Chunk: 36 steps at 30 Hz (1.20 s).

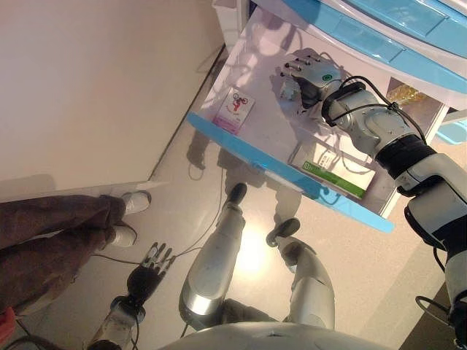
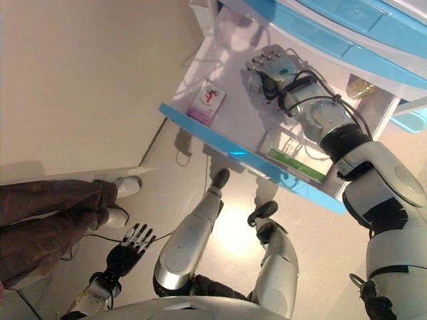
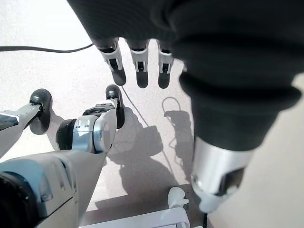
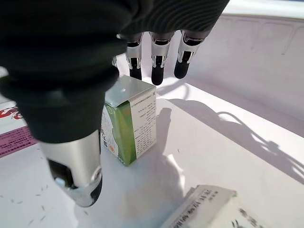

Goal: Open the drawer and pick up the medicine

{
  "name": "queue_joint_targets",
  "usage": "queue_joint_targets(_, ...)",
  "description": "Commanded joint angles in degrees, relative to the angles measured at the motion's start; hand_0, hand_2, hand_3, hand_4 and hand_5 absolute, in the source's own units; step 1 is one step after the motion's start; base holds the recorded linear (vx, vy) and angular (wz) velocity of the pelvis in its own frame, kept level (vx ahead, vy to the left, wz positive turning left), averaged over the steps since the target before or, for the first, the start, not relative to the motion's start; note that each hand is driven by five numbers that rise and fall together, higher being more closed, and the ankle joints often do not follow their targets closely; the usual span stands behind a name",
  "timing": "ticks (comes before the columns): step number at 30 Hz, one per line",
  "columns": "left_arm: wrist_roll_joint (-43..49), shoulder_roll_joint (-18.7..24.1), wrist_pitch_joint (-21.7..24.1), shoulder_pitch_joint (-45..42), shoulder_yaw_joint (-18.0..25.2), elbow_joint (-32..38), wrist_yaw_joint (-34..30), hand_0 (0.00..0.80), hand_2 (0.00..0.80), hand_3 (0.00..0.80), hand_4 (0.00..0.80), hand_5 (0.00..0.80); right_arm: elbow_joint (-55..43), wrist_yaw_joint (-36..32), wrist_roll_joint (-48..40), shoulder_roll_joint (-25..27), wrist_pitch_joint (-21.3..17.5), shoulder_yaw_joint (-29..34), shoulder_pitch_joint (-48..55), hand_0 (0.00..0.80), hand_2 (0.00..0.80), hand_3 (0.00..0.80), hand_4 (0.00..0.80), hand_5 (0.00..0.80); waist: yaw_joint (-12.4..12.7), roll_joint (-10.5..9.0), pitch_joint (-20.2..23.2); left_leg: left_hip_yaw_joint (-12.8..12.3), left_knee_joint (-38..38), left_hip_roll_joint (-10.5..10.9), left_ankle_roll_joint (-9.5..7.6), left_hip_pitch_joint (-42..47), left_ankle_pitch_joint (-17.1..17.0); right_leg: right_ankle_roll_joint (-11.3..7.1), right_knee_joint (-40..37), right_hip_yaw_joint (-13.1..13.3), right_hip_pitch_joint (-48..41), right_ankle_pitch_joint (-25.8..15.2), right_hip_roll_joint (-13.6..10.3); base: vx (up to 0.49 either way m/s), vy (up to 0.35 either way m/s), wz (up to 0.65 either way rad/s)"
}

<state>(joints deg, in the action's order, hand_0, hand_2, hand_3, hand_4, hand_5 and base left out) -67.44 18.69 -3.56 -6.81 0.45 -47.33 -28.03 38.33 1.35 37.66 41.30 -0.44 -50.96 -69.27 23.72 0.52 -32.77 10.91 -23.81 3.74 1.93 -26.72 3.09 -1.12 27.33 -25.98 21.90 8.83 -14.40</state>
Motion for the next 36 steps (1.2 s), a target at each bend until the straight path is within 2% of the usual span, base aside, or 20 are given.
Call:
queue_joint_targets(1, 0.1, 1.3, 0.9, -6.1, -3.9, 3.1, -0.9, 0.000, 0.000, 0.000, 0.000, 0.000, 2.9, 2.1, -0.9, -1.5, -0.9, -2.4, -3.6, 0.000, 0.000, 0.000, 0.000, 0.000, 0.8, 3.17, 3.0, -4.1, 2.1, 2.0, -4.08, -0.9, 2.7, -1.34, 7.0, 2.3, 0.6, 4.2, 1.9, 0.000, 0.000, 0.00)
queue_joint_targets(14, -0.5, 1.3, 0.3, -6.6, -4.7, 4.2, -0.8, 0.000, 0.000, 0.000, 0.000, 0.000, 9.2, 3.2, -0.2, -3.8, -3.6, -2.5, -3.1, 0.000, 0.000, 0.000, 0.000, 0.000, 1.8, 4.41, 3.0, -3.8, 2.0, 2.3, -4.23, -1.9, 2.2, -1.41, 7.5, 1.4, 1.5, 4.0, 1.4, -0.003, 0.004, 0.02)
queue_joint_targets(15, -0.4, 1.3, 0.2, -6.7, -4.7, 4.2, -0.9, 0.000, 0.000, 0.000, 0.000, 0.000, 9.5, 3.1, -0.3, -4.0, -4.0, -2.4, -3.1, 0.135, 0.135, 0.135, 0.135, 0.135, 1.8, 4.47, 3.0, -3.8, 1.9, 2.3, -4.26, -2.0, 2.2, -1.42, 7.6, 1.4, 1.6, 4.0, 1.3, 0.000, 0.000, 0.00)
queue_joint_targets(16, -0.3, 1.3, 0.3, -6.8, -4.7, 4.2, -1.0, 0.000, 0.000, 0.000, 0.000, 0.000, 9.7, 3.0, -0.3, -4.1, -4.2, -2.3, -3.1, 0.800, 0.800, 0.800, 0.800, 0.800, 1.9, 4.48, 3.0, -3.8, 1.9, 2.2, -4.25, -2.1, 2.2, -1.44, 7.6, 1.3, 1.7, 4.0, 1.3, 0.000, 0.000, 0.00)
queue_joint_targets(24, -0.9, 1.6, -0.2, -7.2, -5.1, 5.7, -0.5, 0.000, 0.000, 0.000, 0.000, 0.000, 9.1, 3.5, 0.3, -4.2, -6.6, -2.9, -3.2, 0.800, 0.800, 0.800, 0.800, 0.800, 2.0, 4.50, 3.0, -3.7, 2.0, 2.0, -4.22, -2.6, 1.8, -1.65, 7.7, 1.1, 2.2, 3.7, 1.2, -0.006, -0.004, 0.02)
queue_joint_targets(36, -0.7, 1.6, -0.5, -7.0, -4.8, 6.6, -0.3, 0.000, 0.000, 0.000, 0.000, 0.000, 3.9, 3.8, -0.1, -3.4, -7.4, -2.7, -2.9, 0.800, 0.800, 0.800, 0.800, 0.800, 1.4, 3.82, 3.0, -3.9, 2.5, 1.8, -4.15, -1.7, 1.9, -1.96, 6.7, 1.6, 1.4, 3.6, 1.5, 0.000, 0.000, 0.00)
